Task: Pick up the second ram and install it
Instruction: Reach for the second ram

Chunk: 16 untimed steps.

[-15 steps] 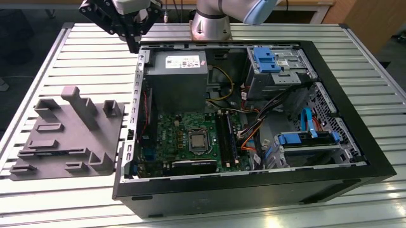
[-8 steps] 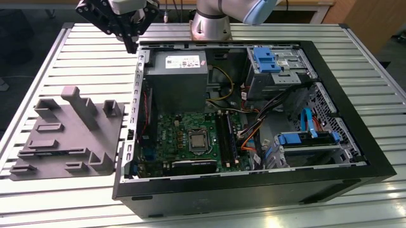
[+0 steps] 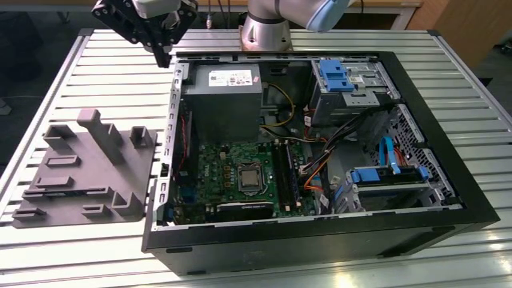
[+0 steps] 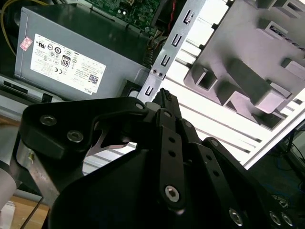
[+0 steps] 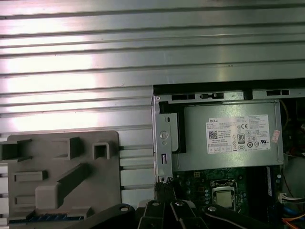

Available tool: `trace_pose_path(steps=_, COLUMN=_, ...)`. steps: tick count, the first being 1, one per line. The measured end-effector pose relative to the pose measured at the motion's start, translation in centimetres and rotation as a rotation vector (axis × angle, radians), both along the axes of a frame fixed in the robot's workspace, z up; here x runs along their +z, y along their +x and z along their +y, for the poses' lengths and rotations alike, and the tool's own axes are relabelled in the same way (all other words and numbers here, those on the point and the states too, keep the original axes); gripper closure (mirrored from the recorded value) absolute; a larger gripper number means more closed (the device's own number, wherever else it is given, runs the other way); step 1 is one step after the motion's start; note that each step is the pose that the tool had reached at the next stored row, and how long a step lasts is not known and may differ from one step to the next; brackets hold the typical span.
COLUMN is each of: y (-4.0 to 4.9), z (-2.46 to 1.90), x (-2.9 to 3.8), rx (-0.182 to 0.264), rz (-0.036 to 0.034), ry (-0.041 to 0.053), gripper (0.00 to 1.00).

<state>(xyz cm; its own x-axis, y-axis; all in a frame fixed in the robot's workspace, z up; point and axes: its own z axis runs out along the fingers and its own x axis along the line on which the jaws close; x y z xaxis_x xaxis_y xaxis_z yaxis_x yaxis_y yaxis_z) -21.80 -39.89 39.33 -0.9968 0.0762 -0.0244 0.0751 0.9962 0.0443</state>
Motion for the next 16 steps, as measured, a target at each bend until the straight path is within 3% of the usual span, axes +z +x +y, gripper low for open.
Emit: trace_pose_path(steps=16, y=-0.68, z=0.0, x=-0.01, rx=0.0, rz=-0.0001, ry=0.0001, gripper=0.89)
